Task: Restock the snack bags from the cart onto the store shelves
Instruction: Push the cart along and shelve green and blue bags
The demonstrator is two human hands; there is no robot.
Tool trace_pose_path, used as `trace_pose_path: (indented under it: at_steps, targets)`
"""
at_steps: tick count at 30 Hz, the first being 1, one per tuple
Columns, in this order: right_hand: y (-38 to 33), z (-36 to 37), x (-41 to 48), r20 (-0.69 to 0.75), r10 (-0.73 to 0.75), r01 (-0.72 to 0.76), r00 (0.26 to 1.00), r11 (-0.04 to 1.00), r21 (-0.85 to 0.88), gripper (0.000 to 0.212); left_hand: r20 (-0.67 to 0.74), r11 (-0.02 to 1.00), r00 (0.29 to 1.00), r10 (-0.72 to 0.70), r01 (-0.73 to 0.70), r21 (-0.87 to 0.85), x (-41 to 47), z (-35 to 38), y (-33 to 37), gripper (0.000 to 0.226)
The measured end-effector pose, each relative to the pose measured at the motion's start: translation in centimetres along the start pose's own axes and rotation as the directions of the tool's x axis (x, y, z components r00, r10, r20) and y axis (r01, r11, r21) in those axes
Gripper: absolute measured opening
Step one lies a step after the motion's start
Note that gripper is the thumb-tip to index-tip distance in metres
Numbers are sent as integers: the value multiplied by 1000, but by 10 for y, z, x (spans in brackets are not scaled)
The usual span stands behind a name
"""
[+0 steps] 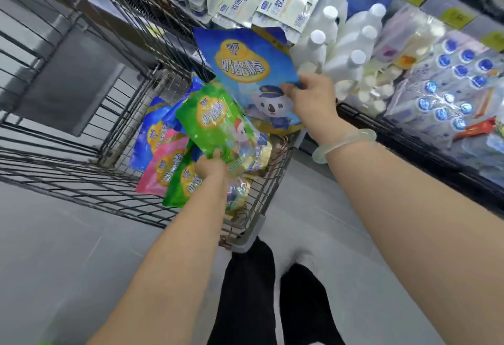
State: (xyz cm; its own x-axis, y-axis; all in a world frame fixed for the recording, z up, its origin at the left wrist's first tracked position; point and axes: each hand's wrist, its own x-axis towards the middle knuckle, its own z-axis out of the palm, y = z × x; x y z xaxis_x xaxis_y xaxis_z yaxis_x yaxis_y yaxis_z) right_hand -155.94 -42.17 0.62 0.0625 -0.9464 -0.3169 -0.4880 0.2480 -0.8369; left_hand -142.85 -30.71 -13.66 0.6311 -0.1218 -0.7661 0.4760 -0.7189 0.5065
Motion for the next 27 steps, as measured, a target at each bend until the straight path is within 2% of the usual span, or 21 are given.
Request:
trace_pose_path:
  at_steps: [2, 4, 6, 7, 10, 16, 19, 22, 27]
  targets:
    - [-6, -16, -12, -45, 22, -19, 999, 997, 76, 43, -42, 969, 970, 240, -236, 76, -22, -20, 12, 24]
    - [-16, -40, -33, -83, 51, -40, 995, 991, 130, 34, -22, 890, 897, 442, -436, 133, -51, -40, 25, 24]
    - [-20, -67, -55, -114, 56, -31, 992, 977, 210, 10, -17, 806, 815, 579, -568, 166, -81, -60, 37, 23]
    - [-19, -81, -63, -130, 65, -29, 989, 964, 265, 6, -3, 753, 767, 642, -629, 195, -96, -69, 43, 21]
    - [-11, -129, -92, -183, 62, 10, 981, 931, 366, 19, 67, 617, 633, 771, -769, 167, -139, -84, 50, 13]
    - [19, -247, -157, -331, 60, 120, 942, 859, 498, 13, 265, 497, 470, 842, -867, -41, -236, -45, 33, 17]
    - [48, -311, -193, -404, 85, 170, 911, 814, 556, 7, 377, 511, 426, 822, -844, -161, -286, -8, 8, 8]
    - [85, -385, -232, -467, 114, 201, 877, 796, 571, 4, 462, 532, 388, 797, -814, -235, -343, 36, -27, 10]
    - [162, -503, -292, -589, 209, 272, 781, 735, 621, 21, 576, 579, 339, 744, -757, -302, -451, 109, -89, 24]
